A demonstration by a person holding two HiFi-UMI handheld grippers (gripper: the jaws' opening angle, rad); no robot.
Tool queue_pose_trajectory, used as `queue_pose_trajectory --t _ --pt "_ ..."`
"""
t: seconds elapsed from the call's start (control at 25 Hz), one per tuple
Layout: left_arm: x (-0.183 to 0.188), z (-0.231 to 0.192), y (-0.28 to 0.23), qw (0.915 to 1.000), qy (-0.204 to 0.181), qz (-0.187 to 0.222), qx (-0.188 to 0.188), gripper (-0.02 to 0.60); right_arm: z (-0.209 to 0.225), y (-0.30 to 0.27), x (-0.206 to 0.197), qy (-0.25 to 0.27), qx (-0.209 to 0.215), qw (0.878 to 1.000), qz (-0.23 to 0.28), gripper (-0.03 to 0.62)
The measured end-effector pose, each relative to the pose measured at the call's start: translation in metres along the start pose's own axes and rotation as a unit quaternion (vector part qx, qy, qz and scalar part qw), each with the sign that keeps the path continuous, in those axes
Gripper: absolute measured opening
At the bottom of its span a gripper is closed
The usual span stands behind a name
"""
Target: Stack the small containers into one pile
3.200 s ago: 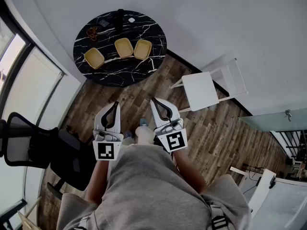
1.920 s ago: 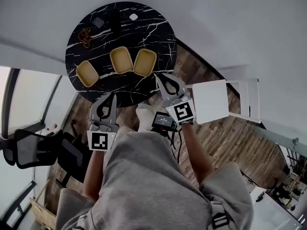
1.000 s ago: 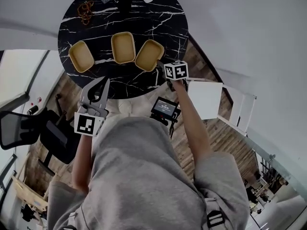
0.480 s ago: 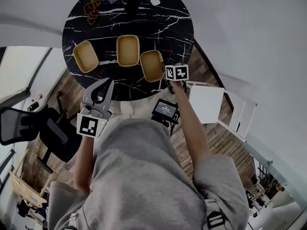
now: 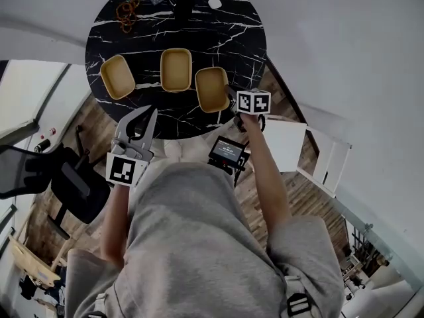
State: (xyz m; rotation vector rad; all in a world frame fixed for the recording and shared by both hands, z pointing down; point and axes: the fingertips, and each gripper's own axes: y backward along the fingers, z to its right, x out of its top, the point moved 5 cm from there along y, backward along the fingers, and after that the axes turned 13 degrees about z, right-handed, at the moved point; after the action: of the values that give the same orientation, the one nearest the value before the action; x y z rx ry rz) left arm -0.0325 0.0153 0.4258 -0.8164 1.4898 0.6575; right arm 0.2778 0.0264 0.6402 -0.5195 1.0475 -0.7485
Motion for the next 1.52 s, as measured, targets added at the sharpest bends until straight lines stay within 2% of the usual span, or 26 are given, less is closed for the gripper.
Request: queue_pose_trajectory --t 0.32,0.72,1.08,1.2,1.36,1.52 --pt "0.004 -0.001 0.0 1.0 0.0 0.008 0.004 -0.003 -0.01 0.004 0.018 -0.045 0.024 0.998 0.029 0.026" --pt "0.002 -0.013 0.007 0.9995 0.006 0.009 0.029 -0.003 -0.035 -0.032 0.041 -0.03 0.046 0.998 0.013 0.026" --pt "0.003 -0.028 0.021 0.9986 0.007 0.01 0.052 -0.003 -0.067 -0.06 0.06 -0.078 0.074 0.994 0.02 0.026" --pt "0.004 -0.036 0.024 0.9977 0.009 0.015 0.066 -0.003 -0.074 -0.067 0.061 -0.092 0.074 0.993 0.019 0.026" --pt "0.001 -0.05 0.035 0.9938 0.015 0.051 0.098 -0.003 -0.082 -0.077 0.059 -0.103 0.069 0.992 0.016 0.026" --pt "-0.006 -0.049 0.041 0.9952 0.02 0.028 0.092 -0.003 -0.088 -0.083 0.05 -0.128 0.057 0.99 0.011 0.026"
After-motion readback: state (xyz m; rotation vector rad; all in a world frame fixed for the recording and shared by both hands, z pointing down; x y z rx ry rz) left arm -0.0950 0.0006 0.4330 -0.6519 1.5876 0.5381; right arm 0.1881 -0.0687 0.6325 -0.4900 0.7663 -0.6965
